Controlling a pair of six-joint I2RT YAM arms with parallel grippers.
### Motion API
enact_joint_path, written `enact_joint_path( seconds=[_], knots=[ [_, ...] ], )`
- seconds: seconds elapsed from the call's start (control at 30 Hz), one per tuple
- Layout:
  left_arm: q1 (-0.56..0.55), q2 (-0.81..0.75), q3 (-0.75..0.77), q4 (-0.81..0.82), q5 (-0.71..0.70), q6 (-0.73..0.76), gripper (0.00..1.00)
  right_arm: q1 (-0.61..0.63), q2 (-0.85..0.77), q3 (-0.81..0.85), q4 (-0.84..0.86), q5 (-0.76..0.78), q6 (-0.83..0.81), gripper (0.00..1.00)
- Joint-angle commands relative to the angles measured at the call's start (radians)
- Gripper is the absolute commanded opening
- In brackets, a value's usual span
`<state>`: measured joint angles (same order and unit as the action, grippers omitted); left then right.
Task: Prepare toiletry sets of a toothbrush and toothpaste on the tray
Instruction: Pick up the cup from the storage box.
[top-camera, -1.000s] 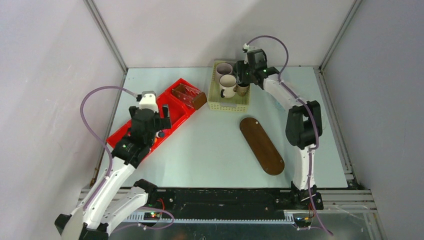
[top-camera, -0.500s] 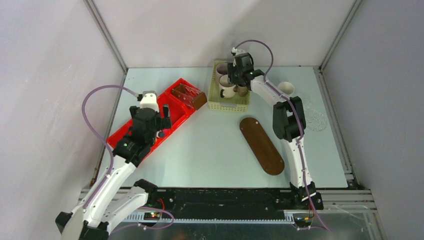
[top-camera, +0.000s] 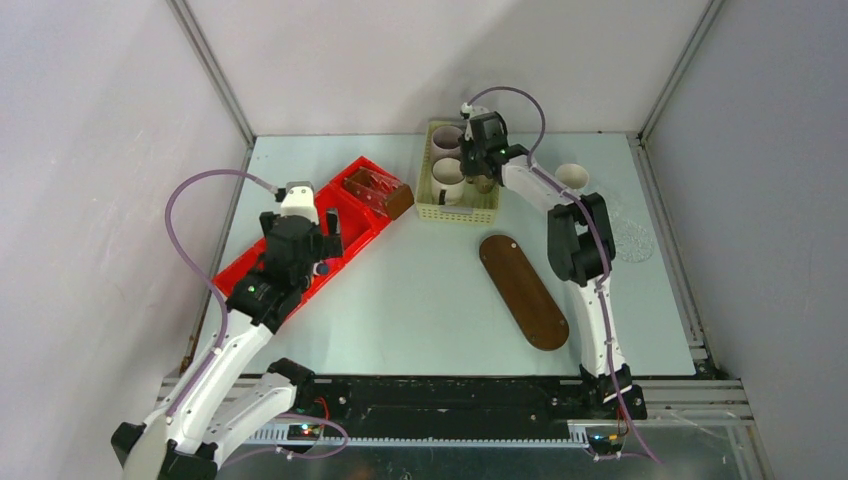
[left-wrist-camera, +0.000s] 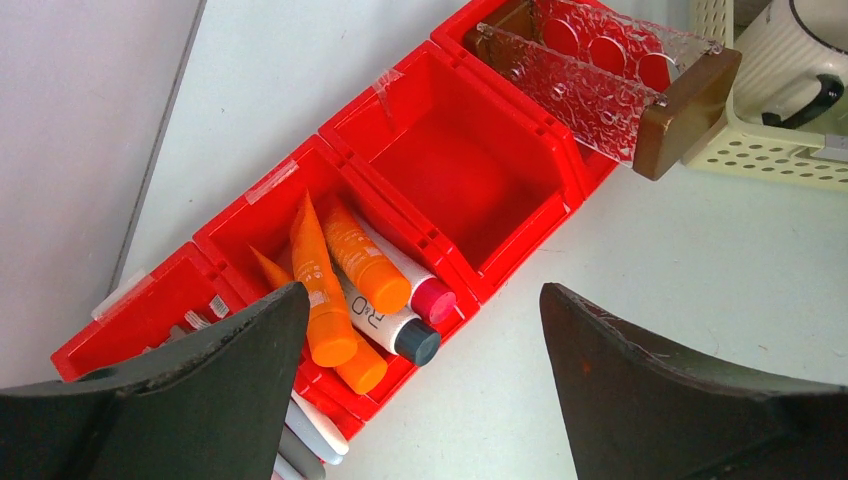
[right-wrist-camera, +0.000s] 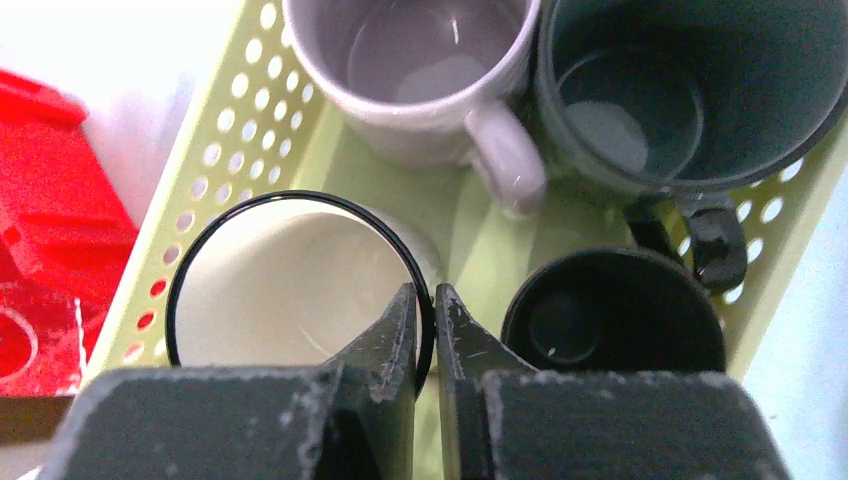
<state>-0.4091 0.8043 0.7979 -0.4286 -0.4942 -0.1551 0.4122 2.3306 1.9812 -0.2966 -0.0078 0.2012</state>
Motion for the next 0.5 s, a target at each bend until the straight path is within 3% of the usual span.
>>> enact_joint_path(
  seconds=[0.0, 0.13, 0.47],
  knots=[
    [0.007, -0.009, -0.006, 0.023, -0.015, 0.022, 0.93, 0.025, -0.106, -0.037, -0.058, -0.036, -0.021, 0.08],
    [0.007, -0.011, -0.003, 0.022, -0.012, 0.02, 0.93, 0.04, -0.118, -0.032, -0.128, -0.006, -0.027, 0.1],
    [0.006, -0.01, -0.004, 0.02, -0.014, 0.022, 0.93, 0.057, -0.025, 0.054, -0.169, 0.043, -0.026, 0.32]
  ],
)
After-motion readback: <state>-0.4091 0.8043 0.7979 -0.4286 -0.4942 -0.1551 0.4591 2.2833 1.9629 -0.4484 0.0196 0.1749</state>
